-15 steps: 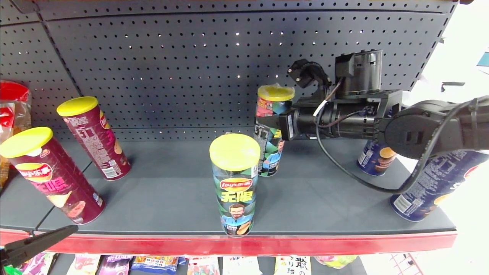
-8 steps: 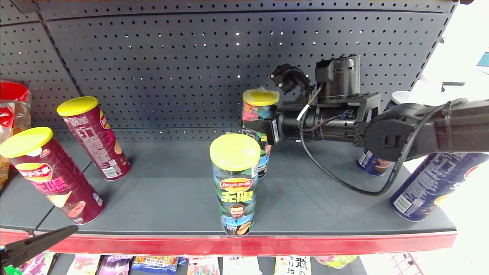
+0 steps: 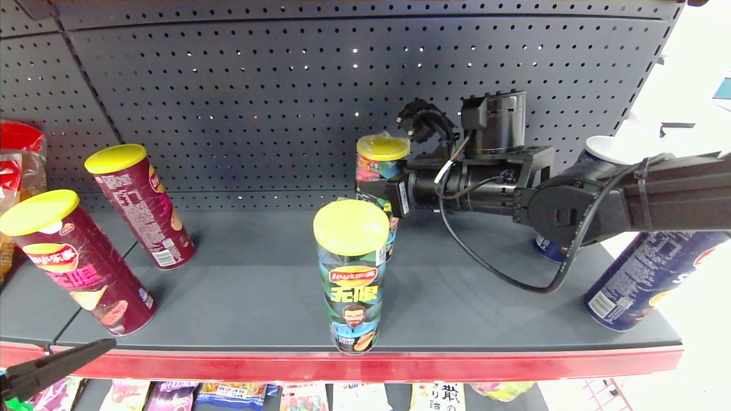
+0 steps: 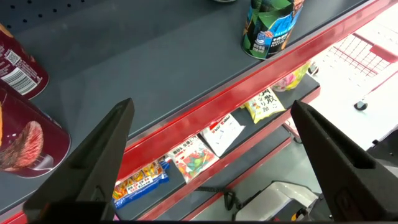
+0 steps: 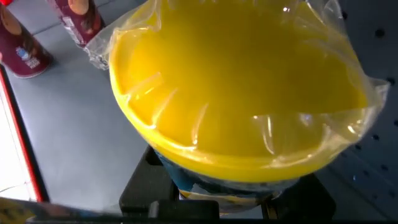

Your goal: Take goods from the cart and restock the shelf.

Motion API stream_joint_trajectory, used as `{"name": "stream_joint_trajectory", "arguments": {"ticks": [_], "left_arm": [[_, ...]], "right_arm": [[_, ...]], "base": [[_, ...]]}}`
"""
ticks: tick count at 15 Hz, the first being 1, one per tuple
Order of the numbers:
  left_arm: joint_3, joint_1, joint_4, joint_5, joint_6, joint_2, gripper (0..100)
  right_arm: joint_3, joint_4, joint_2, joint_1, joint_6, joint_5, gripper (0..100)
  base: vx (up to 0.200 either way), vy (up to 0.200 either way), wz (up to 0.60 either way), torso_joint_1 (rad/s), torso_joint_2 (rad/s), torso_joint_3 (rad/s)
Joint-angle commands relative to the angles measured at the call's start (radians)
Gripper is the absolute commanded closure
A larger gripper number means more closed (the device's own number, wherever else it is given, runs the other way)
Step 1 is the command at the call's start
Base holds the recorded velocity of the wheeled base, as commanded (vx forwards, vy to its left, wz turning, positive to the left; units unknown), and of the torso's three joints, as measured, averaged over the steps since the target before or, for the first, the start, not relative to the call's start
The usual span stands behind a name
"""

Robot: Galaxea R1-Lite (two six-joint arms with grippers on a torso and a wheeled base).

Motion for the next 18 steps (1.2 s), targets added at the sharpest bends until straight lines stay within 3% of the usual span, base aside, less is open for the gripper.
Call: {"name": "stream_joint_trajectory", "arguments": {"ticks": [1,9,10,18], "left_arm": [[0.0,0.0,0.0,-0.001,0.0,0.001,0],[0.0,0.0,0.0,-0.001,0.0,0.003,0],[0.0,0.0,0.0,-0.001,0.0,0.003,0],[0.001,0.0,0.0,-0.001,-0.005,0.004,0]], "right_arm": [[0.003,-0.001,0.004,0.002,0.0,-0.003,100],[0.047,-0.002,-0.007,0.02,0.003,-0.02,100],[0.056,-0.002,-0.014,0.024,0.006,-0.022,0],[0.202,-0.002,-0.156,0.027,0.03,-0.074,0]], "base": [[0.0,0.0,0.0,0.0,0.0,0.0],[0.0,0.0,0.0,0.0,0.0,0.0],[0.0,0.0,0.0,0.0,0.0,0.0],[0.0,0.0,0.0,0.0,0.0,0.0]]}}
